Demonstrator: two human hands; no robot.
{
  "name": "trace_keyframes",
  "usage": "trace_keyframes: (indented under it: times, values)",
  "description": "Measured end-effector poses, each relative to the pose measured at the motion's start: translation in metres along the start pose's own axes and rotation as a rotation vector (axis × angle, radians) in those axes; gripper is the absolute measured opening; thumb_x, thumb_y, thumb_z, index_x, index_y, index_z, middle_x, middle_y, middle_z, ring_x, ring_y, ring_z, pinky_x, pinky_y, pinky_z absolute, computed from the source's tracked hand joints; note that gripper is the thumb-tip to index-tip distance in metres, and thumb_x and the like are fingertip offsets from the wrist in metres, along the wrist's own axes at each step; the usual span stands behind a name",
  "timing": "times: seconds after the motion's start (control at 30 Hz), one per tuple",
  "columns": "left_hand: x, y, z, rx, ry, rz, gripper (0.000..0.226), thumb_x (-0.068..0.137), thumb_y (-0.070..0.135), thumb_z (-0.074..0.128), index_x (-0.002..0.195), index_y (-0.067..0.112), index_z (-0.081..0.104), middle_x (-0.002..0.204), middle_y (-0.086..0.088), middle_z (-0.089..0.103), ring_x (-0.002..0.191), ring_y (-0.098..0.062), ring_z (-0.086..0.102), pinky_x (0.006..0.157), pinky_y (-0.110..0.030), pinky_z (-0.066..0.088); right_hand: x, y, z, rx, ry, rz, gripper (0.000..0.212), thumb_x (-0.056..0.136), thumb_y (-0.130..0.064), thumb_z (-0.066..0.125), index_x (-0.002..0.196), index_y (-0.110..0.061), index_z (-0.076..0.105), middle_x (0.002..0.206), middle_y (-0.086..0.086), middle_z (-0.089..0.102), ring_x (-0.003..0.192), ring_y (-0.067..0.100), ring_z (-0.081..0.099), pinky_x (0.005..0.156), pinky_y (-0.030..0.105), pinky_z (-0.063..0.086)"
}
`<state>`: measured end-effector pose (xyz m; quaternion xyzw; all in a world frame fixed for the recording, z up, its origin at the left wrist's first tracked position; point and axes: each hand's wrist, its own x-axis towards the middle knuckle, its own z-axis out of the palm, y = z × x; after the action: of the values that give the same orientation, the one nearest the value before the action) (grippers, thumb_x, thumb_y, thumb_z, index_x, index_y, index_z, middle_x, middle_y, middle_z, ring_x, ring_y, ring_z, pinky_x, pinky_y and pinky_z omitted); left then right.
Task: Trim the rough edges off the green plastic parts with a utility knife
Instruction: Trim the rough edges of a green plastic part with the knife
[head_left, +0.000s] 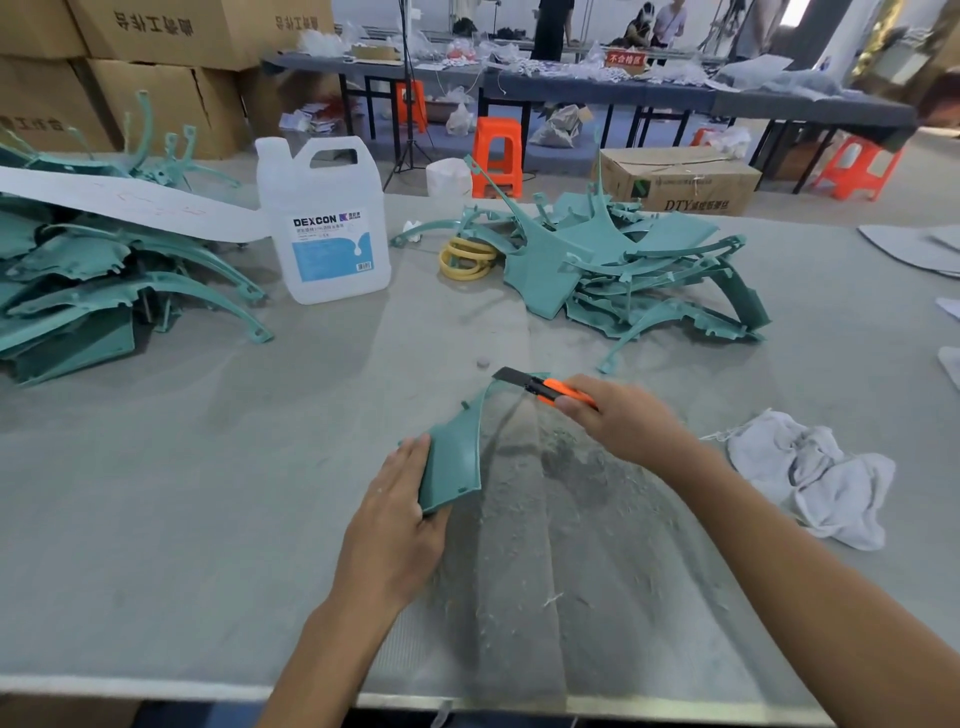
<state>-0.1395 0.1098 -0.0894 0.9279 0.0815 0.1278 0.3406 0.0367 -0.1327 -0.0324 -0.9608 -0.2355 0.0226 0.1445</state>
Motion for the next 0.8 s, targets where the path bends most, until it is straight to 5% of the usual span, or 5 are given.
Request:
trace_keyframes:
  times: [0.33, 0.57, 0.8]
  values:
    - [-0.004, 0.000, -0.004, -0.034, 0.002, -0.002, 0.071, 0.096, 0.021, 0.063, 0.158, 0.025, 0.028, 0.162, 0.012, 0.029, 0.150, -0.007, 0.026, 0.121, -0.028, 0.025, 0.021, 0.030, 0.012, -0.182, 0.079, 0.286, 0.033, 0.106, -0.047, 0.036, 0.106, -0.020, 0.055, 0.088, 0.003, 0.064, 0.078, 0.026, 0.063, 0.075, 0.044, 0.056]
    - [-0.003, 0.000, -0.003, -0.056, 0.026, -0.013, 0.069, 0.094, 0.018, 0.066, 0.156, 0.024, 0.034, 0.159, 0.010, 0.036, 0.147, -0.012, 0.035, 0.119, -0.031, 0.031, -0.054, -0.025, 0.010, 0.356, 0.181, 0.005, 0.017, 0.101, -0.055, 0.043, 0.111, -0.045, 0.052, 0.073, -0.005, 0.066, 0.054, 0.012, 0.061, 0.051, 0.036, 0.051]
    - [0.001, 0.003, -0.005, -0.102, 0.049, -0.074, 0.061, 0.095, 0.024, 0.063, 0.151, 0.032, 0.042, 0.149, 0.010, 0.052, 0.135, -0.019, 0.051, 0.108, -0.036, 0.044, -0.106, -0.067, 0.028, 0.431, -0.004, -0.209, 0.039, 0.097, -0.068, 0.034, 0.112, -0.038, 0.053, 0.075, -0.006, 0.064, 0.061, 0.012, 0.061, 0.058, 0.036, 0.050]
